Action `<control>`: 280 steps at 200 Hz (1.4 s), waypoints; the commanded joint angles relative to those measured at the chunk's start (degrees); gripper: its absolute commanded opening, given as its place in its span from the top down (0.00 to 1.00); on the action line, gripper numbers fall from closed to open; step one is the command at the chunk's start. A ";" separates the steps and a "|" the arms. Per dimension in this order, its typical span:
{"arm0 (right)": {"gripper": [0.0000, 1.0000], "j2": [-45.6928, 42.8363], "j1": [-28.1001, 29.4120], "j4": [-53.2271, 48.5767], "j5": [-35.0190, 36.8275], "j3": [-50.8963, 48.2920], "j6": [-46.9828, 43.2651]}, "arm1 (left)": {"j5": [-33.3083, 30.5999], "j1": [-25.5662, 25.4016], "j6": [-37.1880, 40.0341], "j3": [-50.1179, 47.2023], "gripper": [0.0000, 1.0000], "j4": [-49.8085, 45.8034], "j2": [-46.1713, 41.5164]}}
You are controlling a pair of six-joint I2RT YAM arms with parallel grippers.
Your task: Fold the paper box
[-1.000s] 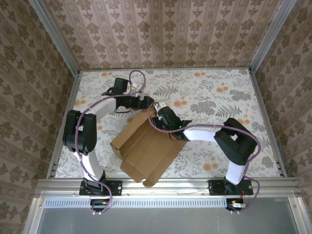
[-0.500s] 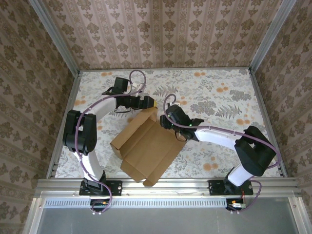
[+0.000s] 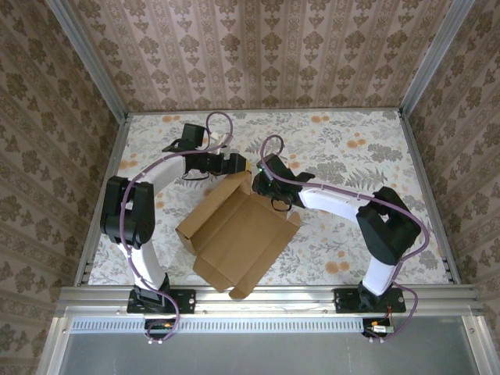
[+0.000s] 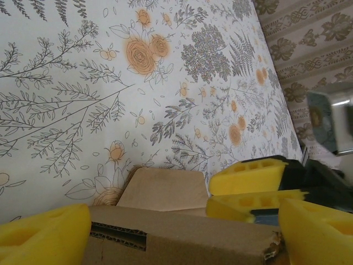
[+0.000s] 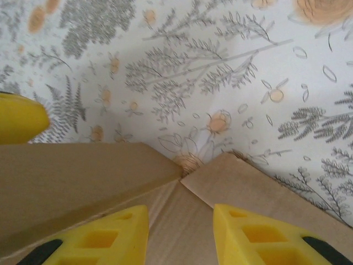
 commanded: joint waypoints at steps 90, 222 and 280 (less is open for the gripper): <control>0.63 7.25 -1.57 -1.23 -6.23 8.41 4.03 | -1.11 0.64 0.31 0.35 0.13 -0.71 -0.11; 0.62 10.68 -1.75 7.66 -10.04 9.41 8.85 | -1.50 1.14 0.06 -0.51 0.13 -1.29 -1.22; 0.55 6.85 -2.11 6.66 -10.95 4.86 2.47 | -9.73 6.84 1.31 2.85 0.10 -8.74 -5.23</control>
